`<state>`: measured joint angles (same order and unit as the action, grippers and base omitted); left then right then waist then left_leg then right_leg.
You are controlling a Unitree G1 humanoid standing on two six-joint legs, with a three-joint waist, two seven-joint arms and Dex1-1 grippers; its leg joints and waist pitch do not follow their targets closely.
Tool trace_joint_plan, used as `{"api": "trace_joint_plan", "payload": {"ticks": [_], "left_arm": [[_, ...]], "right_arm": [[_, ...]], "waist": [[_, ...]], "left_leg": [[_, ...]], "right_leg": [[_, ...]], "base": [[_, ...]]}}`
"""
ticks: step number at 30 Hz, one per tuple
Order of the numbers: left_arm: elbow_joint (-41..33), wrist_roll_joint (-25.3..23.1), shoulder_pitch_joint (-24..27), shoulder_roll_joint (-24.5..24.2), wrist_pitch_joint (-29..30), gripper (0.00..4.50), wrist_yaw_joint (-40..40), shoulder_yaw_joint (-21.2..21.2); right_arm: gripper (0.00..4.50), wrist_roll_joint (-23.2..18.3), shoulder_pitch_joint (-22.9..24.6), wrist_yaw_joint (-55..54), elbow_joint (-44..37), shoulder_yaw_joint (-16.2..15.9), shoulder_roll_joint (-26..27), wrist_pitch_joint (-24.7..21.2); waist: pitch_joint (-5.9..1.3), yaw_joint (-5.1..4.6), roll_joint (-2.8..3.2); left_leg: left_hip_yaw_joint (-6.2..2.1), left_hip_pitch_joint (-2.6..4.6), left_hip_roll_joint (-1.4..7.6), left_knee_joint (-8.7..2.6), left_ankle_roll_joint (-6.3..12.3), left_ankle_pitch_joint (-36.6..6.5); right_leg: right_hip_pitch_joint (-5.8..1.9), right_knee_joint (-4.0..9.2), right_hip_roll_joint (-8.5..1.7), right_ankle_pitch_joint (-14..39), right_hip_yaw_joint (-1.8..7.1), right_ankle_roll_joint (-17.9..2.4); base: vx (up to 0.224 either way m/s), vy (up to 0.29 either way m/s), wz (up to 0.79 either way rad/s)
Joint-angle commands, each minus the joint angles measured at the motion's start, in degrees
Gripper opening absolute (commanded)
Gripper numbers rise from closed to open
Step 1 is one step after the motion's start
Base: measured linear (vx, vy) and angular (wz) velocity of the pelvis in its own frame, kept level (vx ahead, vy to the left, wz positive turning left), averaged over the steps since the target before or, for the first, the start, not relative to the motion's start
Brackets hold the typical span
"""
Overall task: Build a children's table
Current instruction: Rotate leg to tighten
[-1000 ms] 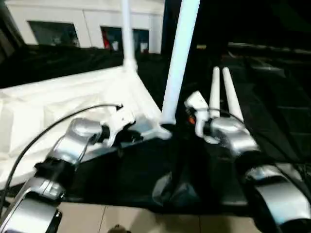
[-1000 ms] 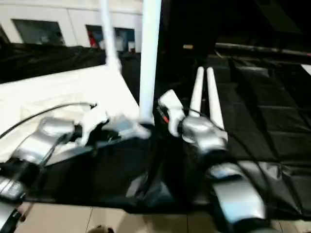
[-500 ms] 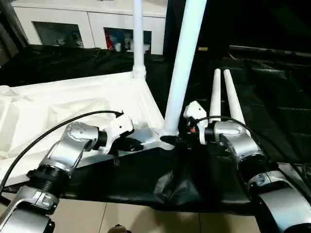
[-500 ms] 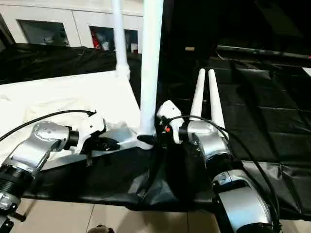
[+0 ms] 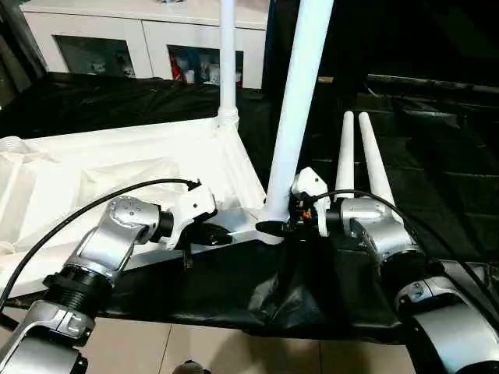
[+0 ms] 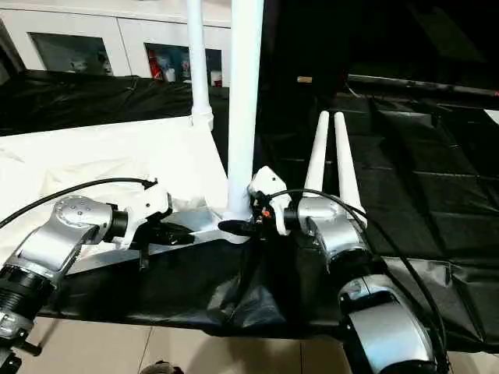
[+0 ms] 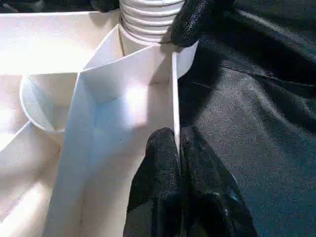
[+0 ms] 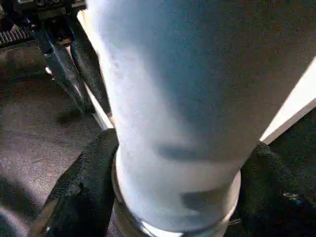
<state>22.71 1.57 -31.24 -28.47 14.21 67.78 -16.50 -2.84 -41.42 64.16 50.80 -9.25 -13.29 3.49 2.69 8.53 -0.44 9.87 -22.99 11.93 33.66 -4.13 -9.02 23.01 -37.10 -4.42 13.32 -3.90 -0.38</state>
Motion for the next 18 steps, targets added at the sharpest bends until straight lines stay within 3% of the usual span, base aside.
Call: {"api": "trace_joint_plan", "payload": {"ticks": [1,4,6,8,10,12,14,18], "left_arm": [[-2.36,1.21,-0.68,0.25,-0.46,0.0,0.62,0.29],[-0.24,0.14,-1.56,1.67,1.28,0.0,-3.26,0.91],[3.9,-2.34,-3.53,4.88,3.46,0.0,-11.87,1.9],[6.62,-3.12,-4.81,7.38,4.91,0.0,-17.5,3.0],[9.8,-3.71,-6.26,10.18,6.35,0.0,-22.86,3.82],[14.62,-5.57,-8.5,13.47,6.95,0.0,-29.85,3.61],[16.99,-6.81,-9.68,14.71,6.72,0.0,-33.08,3.07],[19.45,-8.03,-11.2,15.77,6.31,0.0,-34.4,2.34]], "right_arm": [[2.78,-1.21,0.28,-1.42,-0.16,1.57,0.33,-1.25],[2.76,-1.16,-0.36,-10.17,3.4,3.95,2.16,-2.23],[2.74,-0.91,-1.27,-24.58,8.08,6.79,4.9,-4.84],[2.74,-1.3,-1.58,-31.95,9.99,8.36,6.59,-5.89],[2.74,-1.91,-1.92,-39.44,11.96,9.92,8.75,-6.63],[2.74,-3.62,-3.01,-47.7,14.76,12.28,12.85,-6.95],[2.74,-3.41,-3.74,-50.23,15.93,12.47,15.08,-6.23],[2.74,-3.3,-5.94,-49.09,17.12,12.65,18.8,-4.19]], "waist": [[-4.22,-0.02,0.63],[-4.24,-0.23,0.65],[-4.07,-0.62,0.78],[-4.02,-0.82,0.58],[-3.95,-0.85,0.78],[-3.74,-0.77,0.81],[-3.37,-0.68,0.88],[-3.3,-0.63,1.05]], "left_leg": [[-0.17,1.63,1.45,-3.17,2.61,-7.19],[-0.22,1.64,1.44,-3.24,2.1,-6.96],[-0.25,1.82,1.36,-3.51,0.89,-7.54],[-0.35,1.94,1.43,-3.82,-0.86,-9.61],[-0.27,2.09,1.43,-3.85,-1.58,-10.4],[-0.35,2.32,1.37,-4.18,-2.8,-13.71],[-0.42,2.65,1.32,-4.55,-3.53,-17.21],[-0.67,2.88,1.5,-4.92,-4.07,-20.12]], "right_leg": [[-3.17,3.17,-3.48,-8.85,2.33,-15.58],[-3.08,3.12,-3.53,-8.74,2.35,-15.62],[-2.88,3.32,-3.58,-6.82,2.47,-15.5],[-3.05,3.68,-3.71,-3.45,2.46,-14.69],[-2.87,3.77,-3.77,-2.98,2.64,-14.44],[-2.87,4.4,-4.02,1.86,2.77,-13.2],[-2.61,5.14,-4.07,7.07,2.9,-11.77],[-2.4,5.58,-4.16,10.23,3.0,-10.14]], "base": [[0.0,0.0,0.0],[0.0,0.0,0.0],[0.0,0.0,0.0],[0.0,0.0,0.0],[0.0,0.0,0.0],[0.0,0.0,0.0],[0.0,0.0,0.0],[0.0,0.0,0.0]]}}
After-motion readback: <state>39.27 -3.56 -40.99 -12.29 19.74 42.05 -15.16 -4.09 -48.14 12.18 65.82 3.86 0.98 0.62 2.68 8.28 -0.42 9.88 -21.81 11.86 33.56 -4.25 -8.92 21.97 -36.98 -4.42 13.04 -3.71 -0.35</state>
